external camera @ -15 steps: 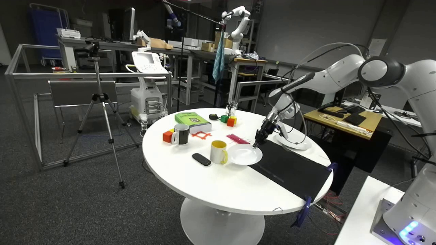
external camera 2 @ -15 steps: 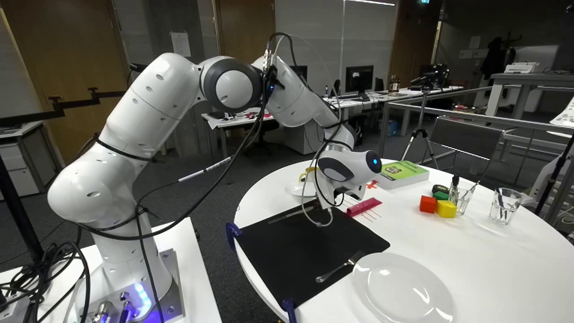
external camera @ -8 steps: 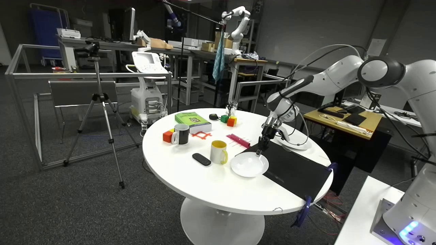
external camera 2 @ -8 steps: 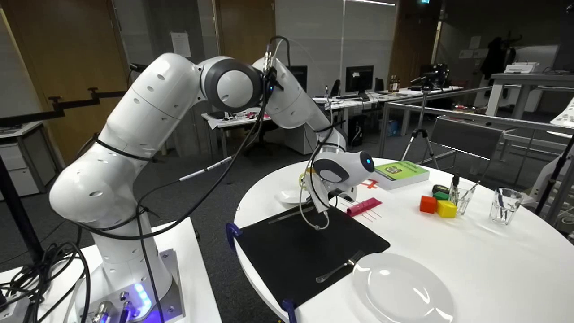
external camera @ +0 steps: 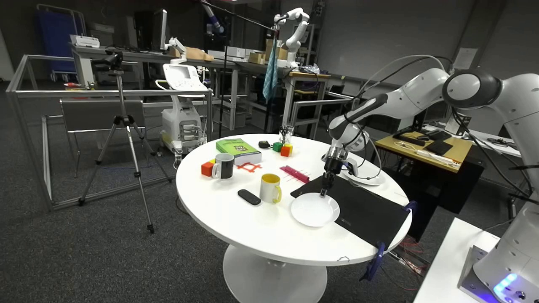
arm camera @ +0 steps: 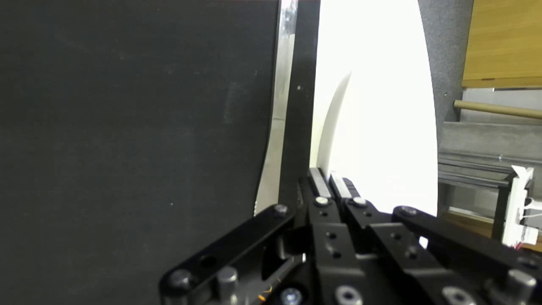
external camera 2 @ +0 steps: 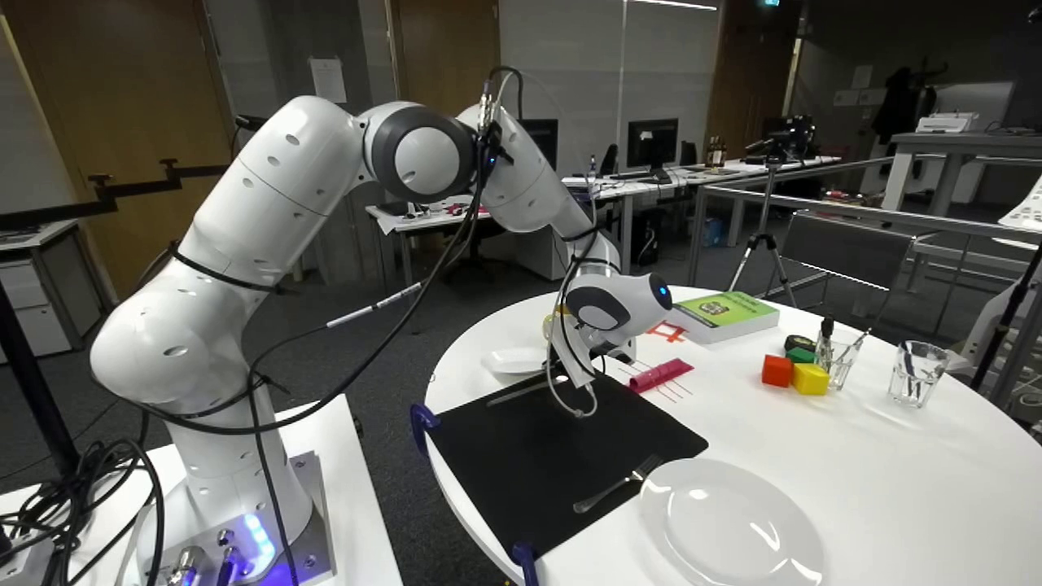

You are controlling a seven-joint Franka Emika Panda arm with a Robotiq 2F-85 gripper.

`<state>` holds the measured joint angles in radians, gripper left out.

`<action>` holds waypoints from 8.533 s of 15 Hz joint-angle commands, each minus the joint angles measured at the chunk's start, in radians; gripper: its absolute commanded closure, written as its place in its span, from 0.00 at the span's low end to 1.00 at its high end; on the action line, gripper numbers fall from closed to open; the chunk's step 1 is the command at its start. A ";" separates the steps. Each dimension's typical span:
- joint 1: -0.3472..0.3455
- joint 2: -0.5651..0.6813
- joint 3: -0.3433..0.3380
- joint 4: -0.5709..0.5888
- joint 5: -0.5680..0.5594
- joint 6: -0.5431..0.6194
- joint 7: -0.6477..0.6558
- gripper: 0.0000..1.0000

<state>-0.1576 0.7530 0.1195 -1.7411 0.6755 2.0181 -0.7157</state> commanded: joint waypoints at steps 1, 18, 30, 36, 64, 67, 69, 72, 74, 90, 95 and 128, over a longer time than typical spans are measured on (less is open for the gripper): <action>-0.019 -0.028 0.020 -0.019 -0.025 -0.066 -0.039 0.99; -0.008 0.011 0.056 0.038 -0.001 -0.068 -0.102 0.99; -0.009 0.084 0.070 0.129 -0.010 -0.097 -0.090 0.99; 0.000 0.116 0.083 0.160 -0.018 -0.105 -0.078 0.99; 0.034 0.122 0.071 0.175 -0.061 -0.113 -0.053 0.00; 0.036 0.100 0.070 0.153 -0.062 -0.092 -0.057 0.00; 0.038 0.088 0.068 0.141 -0.066 -0.076 -0.058 0.00; 0.040 0.063 0.065 0.123 -0.077 -0.056 -0.058 0.00; 0.043 0.040 0.060 0.104 -0.091 -0.029 -0.053 0.00; 0.046 -0.224 -0.012 -0.189 -0.331 0.306 0.189 0.00; 0.029 -0.288 -0.076 -0.240 -0.431 0.331 0.303 0.00; -0.498 -0.362 -0.317 -0.222 0.099 0.099 0.083 0.00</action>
<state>-0.6197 0.3863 -0.1911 -1.9712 0.7098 2.1710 -0.5706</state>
